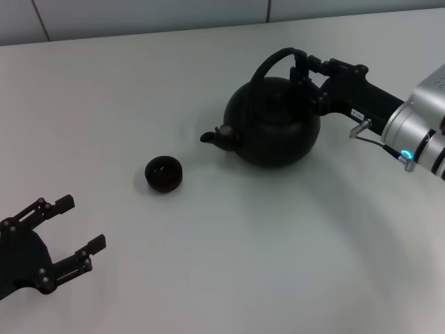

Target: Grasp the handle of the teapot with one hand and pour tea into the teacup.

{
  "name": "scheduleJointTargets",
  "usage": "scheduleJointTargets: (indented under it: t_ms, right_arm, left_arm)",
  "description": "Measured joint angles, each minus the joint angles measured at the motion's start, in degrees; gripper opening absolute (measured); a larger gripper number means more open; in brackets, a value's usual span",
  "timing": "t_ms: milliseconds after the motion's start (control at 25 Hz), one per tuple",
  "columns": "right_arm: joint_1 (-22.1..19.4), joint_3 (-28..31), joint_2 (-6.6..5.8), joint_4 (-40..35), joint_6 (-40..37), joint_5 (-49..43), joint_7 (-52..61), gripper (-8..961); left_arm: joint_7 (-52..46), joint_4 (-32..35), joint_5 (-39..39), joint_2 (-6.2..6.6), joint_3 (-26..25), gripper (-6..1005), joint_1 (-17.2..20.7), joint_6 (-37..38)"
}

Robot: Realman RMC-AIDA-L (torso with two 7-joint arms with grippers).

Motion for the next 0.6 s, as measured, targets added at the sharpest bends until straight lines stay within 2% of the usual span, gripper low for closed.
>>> scheduleJointTargets:
  t_ms: [440,480,560,600]
  right_arm:
    - [-4.9,2.1,0.06,-0.4,-6.6,0.2,0.0,624]
    - [-6.2,2.2,0.05,-0.3,-8.3,0.2,0.0,664]
    - [-8.9,2.9,0.03,-0.4,-12.1,0.2,0.0,686]
    - [-11.6,4.8,0.04,-0.2,-15.4,0.2,-0.5,697]
  left_arm:
    - [-0.1,0.0,0.0,0.00,0.1,807,-0.3,0.1]
    - [-0.1,0.0,0.0,0.01,0.1,807,-0.4,0.0]
    - [-0.1,0.0,0.0,0.01,0.1,807,-0.7,-0.2]
    - [-0.2,0.0,0.0,0.01,0.3,808,-1.3,-0.7]
